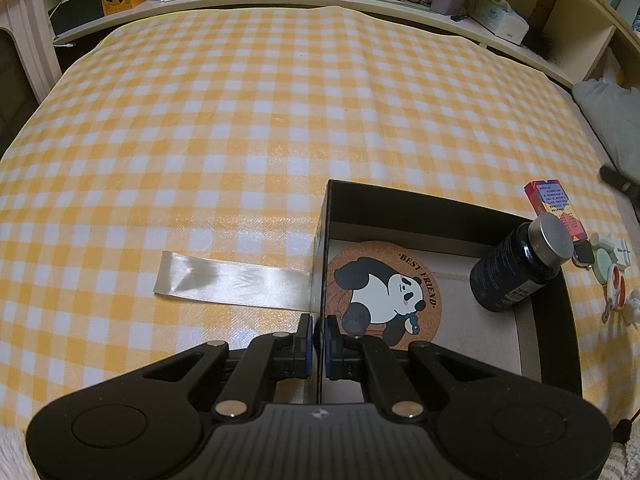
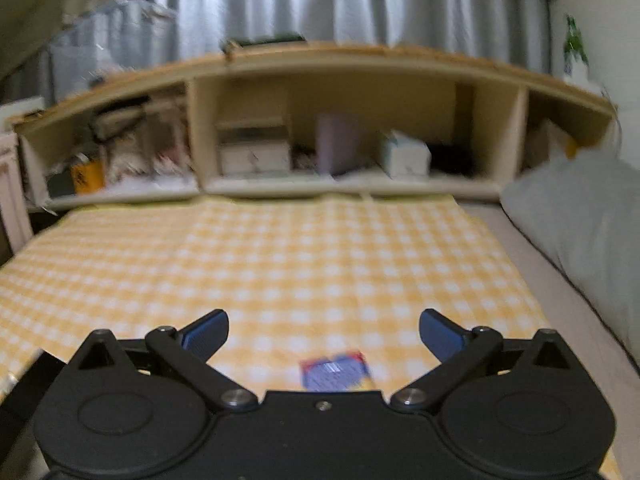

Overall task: Organize rigid objects
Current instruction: 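Withdraw the right tool and move it to the colourful card box, then close the right tool on the colourful card box and lift it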

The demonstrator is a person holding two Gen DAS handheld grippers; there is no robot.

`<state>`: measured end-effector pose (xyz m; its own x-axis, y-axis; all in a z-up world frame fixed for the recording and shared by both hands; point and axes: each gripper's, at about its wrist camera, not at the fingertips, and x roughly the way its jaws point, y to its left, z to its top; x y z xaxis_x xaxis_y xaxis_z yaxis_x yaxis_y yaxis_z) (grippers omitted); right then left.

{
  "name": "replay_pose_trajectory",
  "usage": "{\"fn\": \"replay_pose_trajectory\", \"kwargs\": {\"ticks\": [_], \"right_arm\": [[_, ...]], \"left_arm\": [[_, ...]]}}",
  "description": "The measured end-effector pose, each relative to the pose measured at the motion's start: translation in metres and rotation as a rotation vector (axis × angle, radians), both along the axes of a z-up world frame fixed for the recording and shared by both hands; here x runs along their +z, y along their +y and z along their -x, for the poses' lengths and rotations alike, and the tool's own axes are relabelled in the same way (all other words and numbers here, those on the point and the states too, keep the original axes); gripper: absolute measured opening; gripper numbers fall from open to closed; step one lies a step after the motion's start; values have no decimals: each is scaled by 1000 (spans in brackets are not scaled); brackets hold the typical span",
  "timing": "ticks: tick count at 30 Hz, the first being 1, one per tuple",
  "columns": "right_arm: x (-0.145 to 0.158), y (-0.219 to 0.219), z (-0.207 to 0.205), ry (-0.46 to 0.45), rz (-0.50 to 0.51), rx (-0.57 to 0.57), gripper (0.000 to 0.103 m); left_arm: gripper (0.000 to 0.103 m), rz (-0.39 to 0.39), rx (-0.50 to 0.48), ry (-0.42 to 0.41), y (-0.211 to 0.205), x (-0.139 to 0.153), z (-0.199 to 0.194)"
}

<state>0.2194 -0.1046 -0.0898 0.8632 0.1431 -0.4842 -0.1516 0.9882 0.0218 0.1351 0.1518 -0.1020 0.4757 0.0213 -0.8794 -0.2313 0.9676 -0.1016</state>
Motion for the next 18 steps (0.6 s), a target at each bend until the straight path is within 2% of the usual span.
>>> {"fn": "replay_pose_trajectory", "kwargs": {"ticks": [1,3,9,13,14,15,16,18], "right_arm": [[-7,-3,-4,27,5,0,88],[-21,-6,-12,71,20,10,78],[-58,-5,-28,145,42,68,76],[-70,0,-33,171,83,84,74],[-72,0,-34,180,89,94,72],[-73,2,-35,193,93,106,64],[-74,3,-34,199,119,105,60],[-72,8,-31,221,154,116,60]], "left_arm": [[5,0,0,0,-1,0,0],[5,0,0,-1,-1,0,0],[5,2,0,1,-1,0,-1],[5,5,1,2,0,0,-1],[5,5,0,2,0,0,-1],[6,6,0,2,0,0,-1],[6,6,-1,3,1,0,-1],[6,8,-1,3,1,0,-1]]}}
